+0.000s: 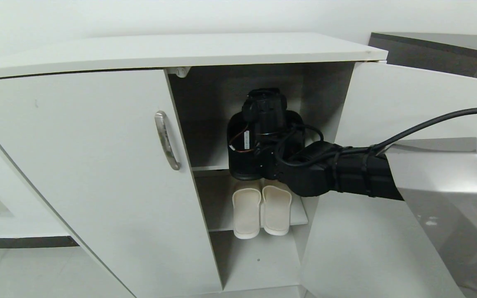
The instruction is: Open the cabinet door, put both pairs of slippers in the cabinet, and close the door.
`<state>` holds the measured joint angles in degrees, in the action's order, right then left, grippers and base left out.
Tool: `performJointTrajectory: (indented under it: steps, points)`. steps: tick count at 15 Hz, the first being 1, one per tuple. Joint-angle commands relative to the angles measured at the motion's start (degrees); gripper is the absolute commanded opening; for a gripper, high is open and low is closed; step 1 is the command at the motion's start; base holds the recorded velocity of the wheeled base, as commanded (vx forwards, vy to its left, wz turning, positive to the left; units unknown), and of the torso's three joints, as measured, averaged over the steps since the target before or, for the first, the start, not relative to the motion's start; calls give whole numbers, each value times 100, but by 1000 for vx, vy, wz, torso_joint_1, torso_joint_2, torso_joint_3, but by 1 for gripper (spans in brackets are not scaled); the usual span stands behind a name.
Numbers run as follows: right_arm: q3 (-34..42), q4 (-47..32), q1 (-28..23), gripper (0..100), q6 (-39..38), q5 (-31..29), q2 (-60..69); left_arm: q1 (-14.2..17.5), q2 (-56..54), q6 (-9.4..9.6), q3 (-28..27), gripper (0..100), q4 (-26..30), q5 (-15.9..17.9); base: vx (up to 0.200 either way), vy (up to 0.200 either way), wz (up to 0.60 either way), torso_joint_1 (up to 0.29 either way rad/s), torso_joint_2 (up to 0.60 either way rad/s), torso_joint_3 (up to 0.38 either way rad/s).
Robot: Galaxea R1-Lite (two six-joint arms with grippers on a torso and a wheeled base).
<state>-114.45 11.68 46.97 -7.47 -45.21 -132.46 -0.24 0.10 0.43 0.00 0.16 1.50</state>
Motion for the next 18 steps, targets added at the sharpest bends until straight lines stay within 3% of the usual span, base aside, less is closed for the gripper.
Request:
performJointTrajectory:
  steps: [1,7,8,13,18]
  points:
    - [-15,10,-48,0,0,13,-69,-2,-1,1,0,0,2,-1,0,0,0,0,0,0]
    - [-15,54,-92,0,9,13,-104,-2,-1,1,0,0,-7,-1,0,0,0,0,0,0]
    - [-15,54,-92,100,9,13,-104,-2,-1,1,0,0,2,-1,0,0,0,0,0,0]
    - [10,54,-4,100,18,-49,1,-2,-1,-8,0,0,-7,-9,0,0,0,0,0,0]
    - [924,71,242,100,-9,-119,643,-2,-1,1,0,0,2,-1,0,0,0,0,0,0]
